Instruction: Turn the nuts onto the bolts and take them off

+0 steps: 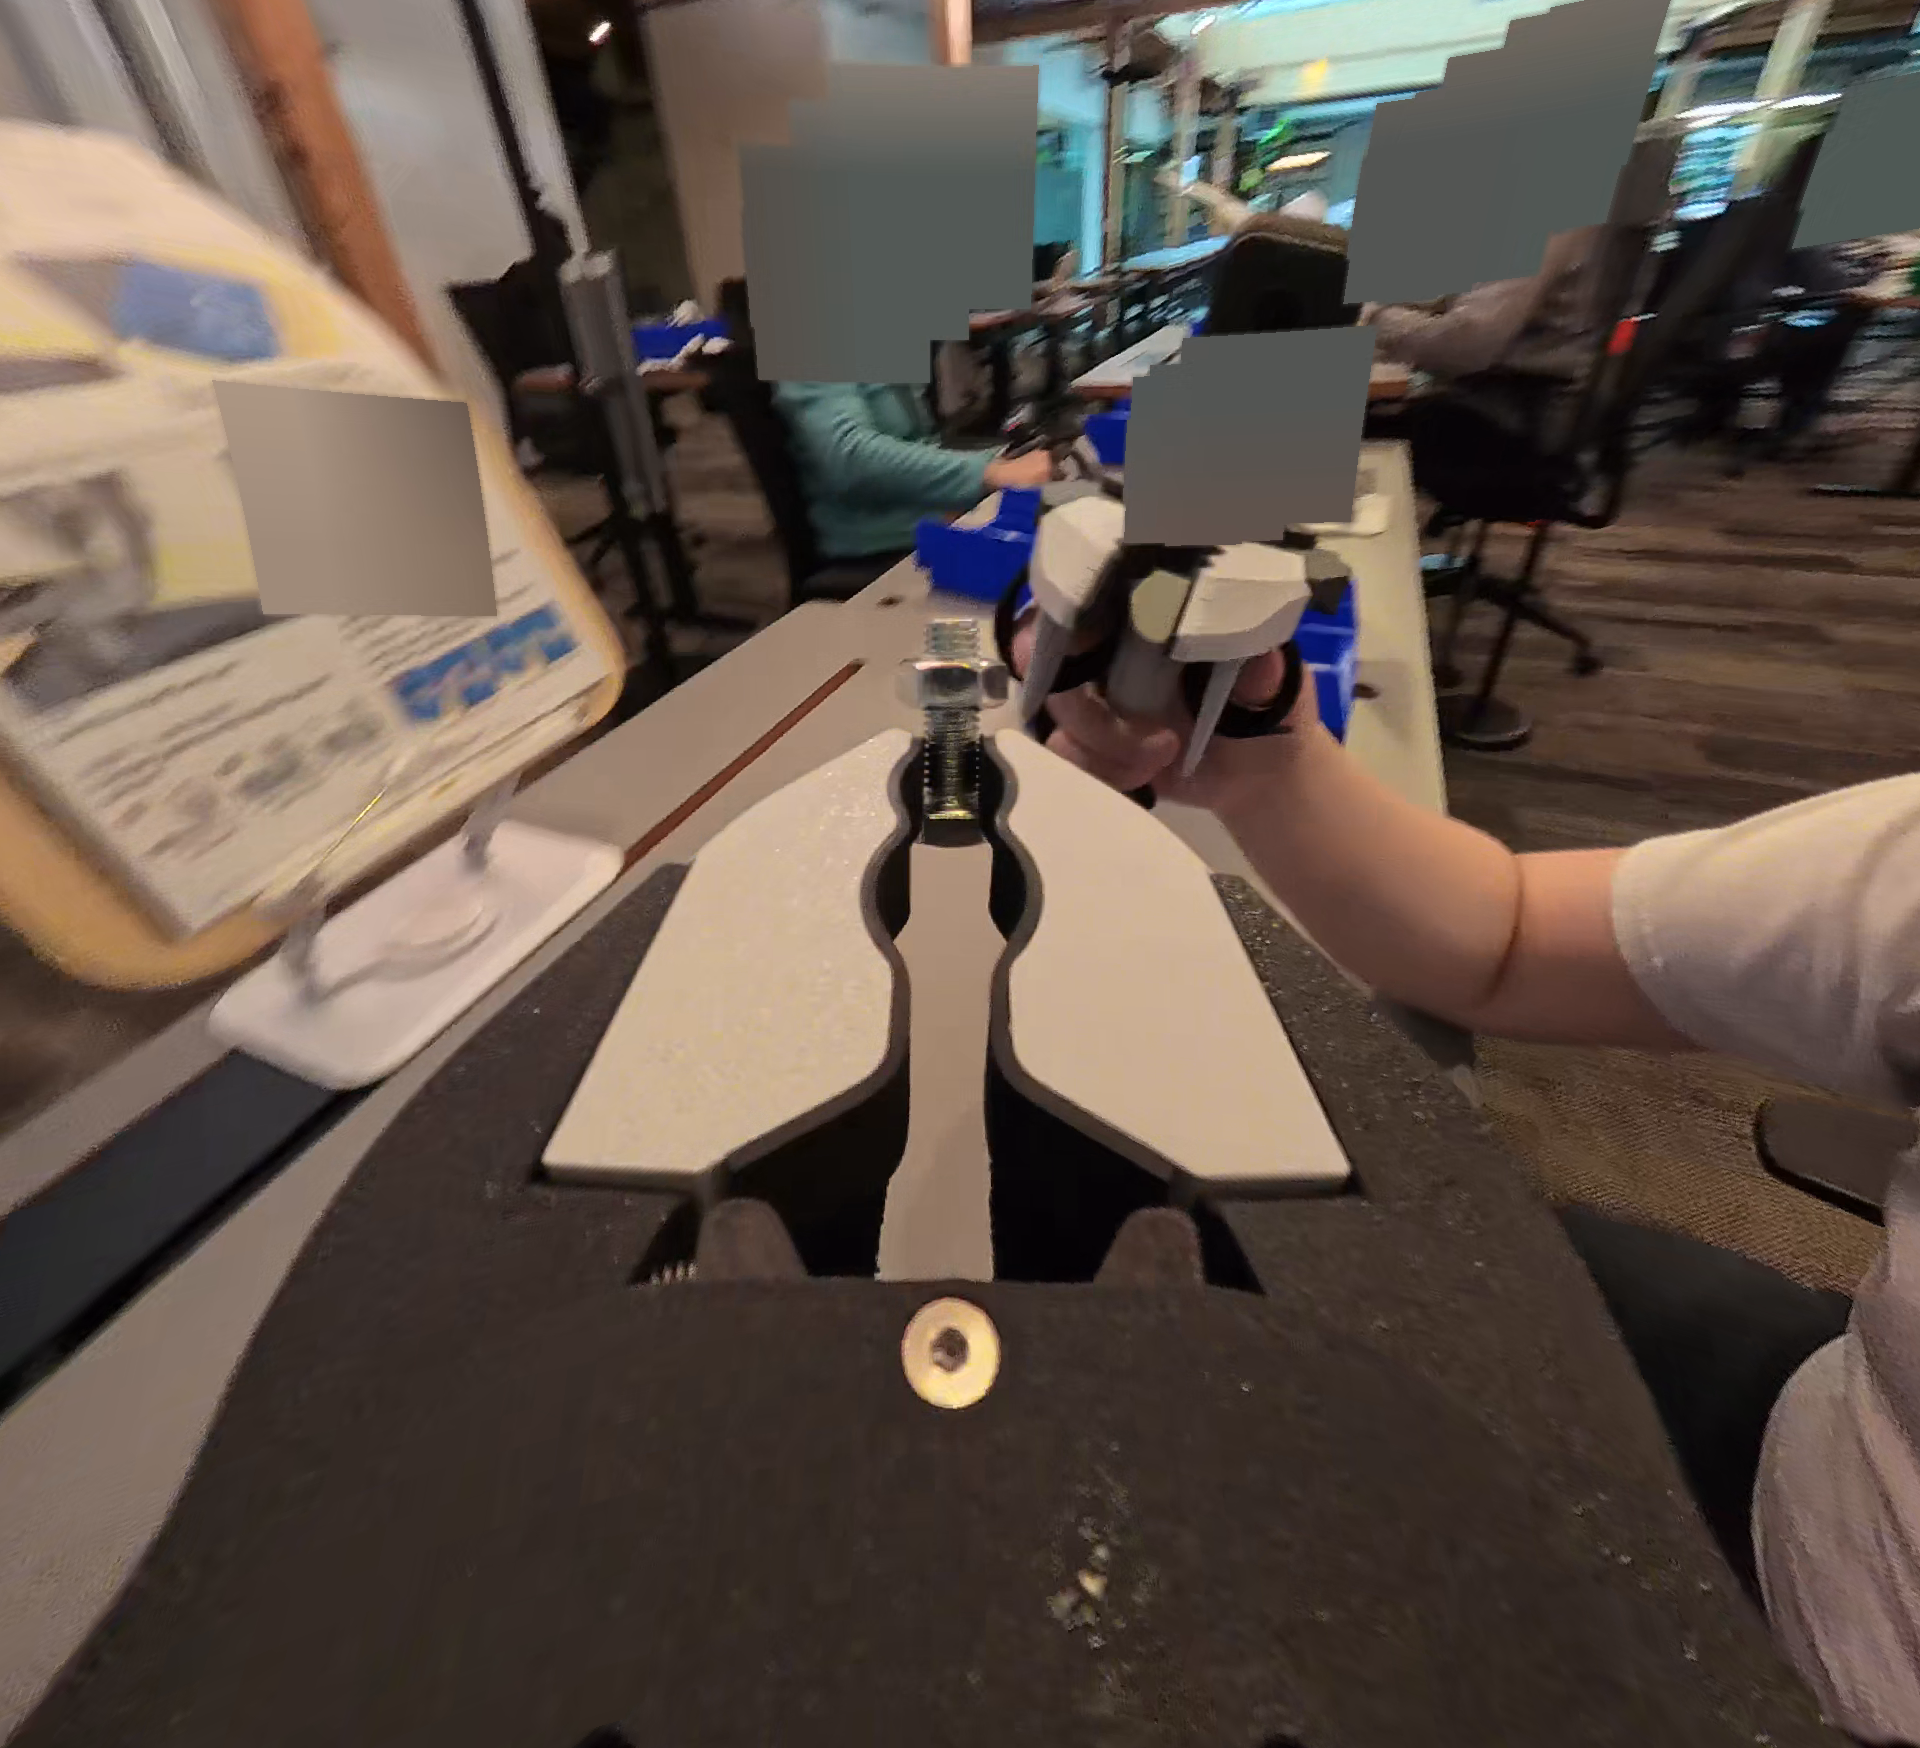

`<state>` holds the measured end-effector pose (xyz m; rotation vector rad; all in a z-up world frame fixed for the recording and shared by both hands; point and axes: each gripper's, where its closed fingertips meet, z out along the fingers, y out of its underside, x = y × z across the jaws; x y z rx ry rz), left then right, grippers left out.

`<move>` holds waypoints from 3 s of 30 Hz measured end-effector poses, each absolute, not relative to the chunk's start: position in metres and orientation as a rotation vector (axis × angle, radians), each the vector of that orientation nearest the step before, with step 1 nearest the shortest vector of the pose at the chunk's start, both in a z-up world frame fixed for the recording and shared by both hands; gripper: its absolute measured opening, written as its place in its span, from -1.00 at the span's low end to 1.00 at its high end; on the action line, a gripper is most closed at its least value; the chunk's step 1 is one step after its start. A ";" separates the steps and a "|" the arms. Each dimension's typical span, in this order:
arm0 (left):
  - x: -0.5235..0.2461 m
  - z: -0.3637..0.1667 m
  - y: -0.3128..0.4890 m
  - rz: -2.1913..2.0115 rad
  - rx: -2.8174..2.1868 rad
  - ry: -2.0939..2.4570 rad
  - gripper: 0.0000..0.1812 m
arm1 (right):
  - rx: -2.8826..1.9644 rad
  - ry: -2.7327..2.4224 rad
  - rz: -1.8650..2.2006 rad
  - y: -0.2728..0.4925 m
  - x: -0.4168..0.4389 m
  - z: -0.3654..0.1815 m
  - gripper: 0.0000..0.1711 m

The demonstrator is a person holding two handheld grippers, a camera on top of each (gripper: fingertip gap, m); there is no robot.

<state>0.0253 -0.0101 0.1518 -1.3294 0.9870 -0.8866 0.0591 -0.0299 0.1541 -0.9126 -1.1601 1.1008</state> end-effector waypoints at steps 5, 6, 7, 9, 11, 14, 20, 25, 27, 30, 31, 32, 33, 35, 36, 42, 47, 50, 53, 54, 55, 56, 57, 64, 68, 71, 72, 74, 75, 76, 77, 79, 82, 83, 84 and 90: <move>0.094 0.165 -0.028 -1.057 -1.169 1.068 -0.90 | -0.865 -1.033 1.039 -0.038 0.114 0.193 -0.86; 0.103 0.167 -0.029 -1.091 -1.148 1.075 -0.90 | -0.859 -1.021 1.055 -0.039 0.121 0.197 -0.86; 0.111 0.168 -0.029 -1.118 -1.133 1.074 -0.90 | -0.859 -1.009 1.070 -0.039 0.127 0.200 -0.86; 0.124 0.170 -0.030 -1.166 -1.102 1.087 -0.90 | -0.900 -1.004 1.068 -0.033 0.131 0.200 -0.86; 0.132 0.170 -0.029 -1.198 -1.083 1.082 -0.90 | -0.935 -1.040 1.066 -0.029 0.130 0.194 -0.85; 0.137 0.165 -0.028 -1.225 -1.079 1.097 -0.90 | -0.949 -1.066 1.076 -0.027 0.127 0.190 -0.85; 0.134 0.158 -0.024 -1.203 -1.097 1.121 -0.90 | -1.015 -1.140 1.027 -0.022 0.117 0.177 -0.86; 0.137 0.155 -0.028 -1.190 -1.094 1.143 -0.90 | -1.034 -1.147 1.124 -0.026 0.112 0.175 -0.89; 0.135 0.156 -0.029 -1.194 -1.092 1.135 -0.90 | -1.033 -1.141 1.145 -0.027 0.114 0.175 -0.89; 0.132 0.159 -0.032 -1.212 -1.077 1.122 -0.90 | -1.030 -1.119 1.170 -0.027 0.115 0.177 -0.84; 0.131 0.158 -0.033 -1.208 -1.079 1.119 -0.90 | -1.033 -1.119 1.178 -0.028 0.114 0.177 -0.83; 0.131 0.158 -0.033 -1.200 -1.080 1.117 -0.90 | -1.032 -1.125 1.187 -0.029 0.114 0.176 -0.84; 0.131 0.157 -0.033 -1.195 -1.082 1.120 -0.90 | -1.031 -1.133 1.195 -0.031 0.113 0.175 -0.90; 0.131 0.156 -0.034 -1.194 -1.087 1.125 -0.90 | -1.034 -1.140 1.197 -0.032 0.112 0.175 -0.90; 0.131 0.157 -0.034 -1.193 -1.082 1.125 -0.90 | -1.030 -1.141 1.194 -0.032 0.112 0.175 -0.90; 0.130 0.153 -0.031 -1.144 -1.113 1.126 -0.65 | -1.039 -1.115 1.159 -0.025 0.118 0.176 -0.90; 0.130 0.140 -0.020 -1.044 -1.192 1.148 -0.50 | -1.015 -1.140 1.151 -0.028 0.117 0.176 -0.90; 0.135 0.139 -0.021 -1.054 -1.195 1.143 -0.50 | -1.004 -1.170 1.084 -0.029 0.115 0.174 -0.90; 0.137 0.139 -0.016 -0.996 -1.191 1.124 -0.54 | -0.981 -1.179 1.013 -0.030 0.113 0.174 -0.90; 0.136 0.141 -0.014 -0.966 -1.180 1.108 -0.56 | -0.977 -1.182 0.988 -0.030 0.113 0.174 -0.90; 0.136 0.142 -0.014 -0.943 -1.166 1.100 -0.57 | -0.974 -1.185 0.964 -0.030 0.113 0.173 -0.90; 0.136 0.142 -0.015 -0.923 -1.164 1.105 -0.58 | -0.968 -1.185 0.938 -0.029 0.113 0.173 -0.90; 0.137 0.141 -0.016 -0.909 -1.169 1.114 -0.58 | -0.958 -1.185 0.915 -0.030 0.113 0.174 -0.90; 0.140 0.141 -0.019 -0.910 -1.163 1.114 -0.61 | -0.926 -1.200 0.841 -0.033 0.109 0.174 -0.90; 0.140 0.139 -0.018 -0.871 -1.167 1.123 -0.61 | -0.915 -1.204 0.850 -0.035 0.108 0.174 -0.90; 0.142 0.138 -0.020 -0.857 -1.164 1.131 -0.62 | -0.913 -1.207 0.854 -0.035 0.107 0.174 -0.90; 0.143 0.137 -0.020 -0.852 -1.163 1.134 -0.63 | -0.916 -1.211 0.853 -0.035 0.106 0.173 -0.89; 0.144 0.137 -0.020 -0.839 -1.162 1.138 -0.65 | -0.920 -1.216 0.847 -0.035 0.105 0.172 -0.89; 0.144 0.137 -0.019 -0.833 -1.160 1.136 -0.66 | -0.919 -1.218 0.848 -0.036 0.104 0.171 -0.89; 0.144 0.137 -0.019 -0.831 -1.157 1.135 -0.68 | -0.919 -1.219 0.849 -0.036 0.104 0.171 -0.89; 0.144 0.137 -0.020 -0.833 -1.155 1.138 -0.70 | -0.918 -1.219 0.849 -0.036 0.104 0.171 -0.90; 0.144 0.137 -0.021 -0.836 -1.151 1.139 -0.73 | -0.920 -1.222 0.847 -0.036 0.103 0.171 -0.89; 0.143 0.139 -0.021 -0.842 -1.140 1.128 -0.77 | -0.921 -1.221 0.845 -0.035 0.104 0.171 -0.90; 0.143 0.138 -0.021 -0.840 -1.143 1.134 -0.77 | -0.920 -1.221 0.845 -0.035 0.104 0.171 -0.90; 0.143 0.138 -0.021 -0.835 -1.146 1.137 -0.77 | -0.919 -1.219 0.846 -0.036 0.104 0.171 -0.90; 0.146 0.136 -0.021 -0.819 -1.145 1.147 -0.79 | -0.918 -1.223 0.851 -0.036 0.104 0.171 -0.90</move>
